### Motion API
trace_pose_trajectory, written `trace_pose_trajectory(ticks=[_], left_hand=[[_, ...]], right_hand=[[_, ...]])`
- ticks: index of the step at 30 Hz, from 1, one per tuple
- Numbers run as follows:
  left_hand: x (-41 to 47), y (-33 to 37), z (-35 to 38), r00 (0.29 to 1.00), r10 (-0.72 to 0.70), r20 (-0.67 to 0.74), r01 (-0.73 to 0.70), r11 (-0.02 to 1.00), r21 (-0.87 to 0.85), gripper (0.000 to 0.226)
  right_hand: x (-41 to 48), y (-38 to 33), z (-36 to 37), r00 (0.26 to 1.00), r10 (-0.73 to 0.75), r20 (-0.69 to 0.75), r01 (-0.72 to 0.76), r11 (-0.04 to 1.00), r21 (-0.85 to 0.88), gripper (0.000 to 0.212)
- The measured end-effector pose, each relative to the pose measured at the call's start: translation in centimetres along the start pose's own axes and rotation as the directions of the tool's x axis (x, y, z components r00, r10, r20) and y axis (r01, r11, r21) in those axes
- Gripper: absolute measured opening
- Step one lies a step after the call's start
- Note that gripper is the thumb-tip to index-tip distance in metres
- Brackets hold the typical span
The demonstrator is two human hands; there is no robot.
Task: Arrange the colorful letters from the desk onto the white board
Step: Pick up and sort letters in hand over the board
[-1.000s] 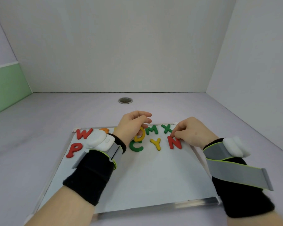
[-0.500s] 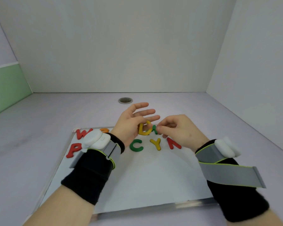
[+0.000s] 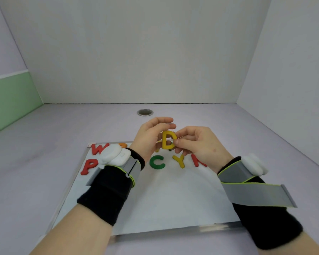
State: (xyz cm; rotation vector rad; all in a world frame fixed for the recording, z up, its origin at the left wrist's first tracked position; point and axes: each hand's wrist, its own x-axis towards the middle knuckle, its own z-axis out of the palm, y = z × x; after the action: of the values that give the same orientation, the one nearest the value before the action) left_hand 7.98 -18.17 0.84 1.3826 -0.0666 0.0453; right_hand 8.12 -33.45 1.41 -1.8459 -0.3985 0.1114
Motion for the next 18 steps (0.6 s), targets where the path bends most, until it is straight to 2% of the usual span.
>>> trace_pose_trajectory(ticks=[4, 7, 10, 12, 15, 18], left_hand=[[-0.5, 0.8, -0.3, 0.999, 0.03, -0.03, -0.027, 0.996, 0.08, 0.013], [-0.8, 1.7, -0.6, 0.999, 0.037, 0.007, -0.038, 0.993, 0.112, 0.018], [-2.1, 2.7, -2.0, 0.994, 0.108, 0.021, -0.11, 0.97, 0.217, 0.019], [-3.0, 2.7, -3.3, 0.983, 0.183, 0.02, -0.178, 0.918, 0.354, 0.016], [-5.0, 2.1, -5.6, 0.962, 0.273, 0.024, -0.238, 0.792, 0.562, 0.026], [-7.6, 1.9, -7.9, 0.957, 0.289, 0.001, -0.228, 0.755, 0.614, 0.042]], right_hand=[[-0.3, -0.6, 0.6, 1.0, 0.001, 0.019, -0.001, 1.0, 0.014, 0.013], [-0.2, -1.0, 1.0, 0.999, 0.011, 0.041, -0.01, 1.0, -0.01, 0.015], [-0.4, -2.3, 1.9, 0.998, -0.006, 0.056, 0.006, 1.0, -0.007, 0.015], [-0.4, -3.0, 2.5, 0.998, -0.019, 0.052, 0.02, 1.0, -0.005, 0.013], [-0.5, -3.7, 4.1, 0.998, -0.023, 0.058, 0.024, 1.0, -0.016, 0.011], [-1.0, -4.5, 6.7, 0.997, -0.012, 0.081, 0.013, 1.0, -0.015, 0.013]])
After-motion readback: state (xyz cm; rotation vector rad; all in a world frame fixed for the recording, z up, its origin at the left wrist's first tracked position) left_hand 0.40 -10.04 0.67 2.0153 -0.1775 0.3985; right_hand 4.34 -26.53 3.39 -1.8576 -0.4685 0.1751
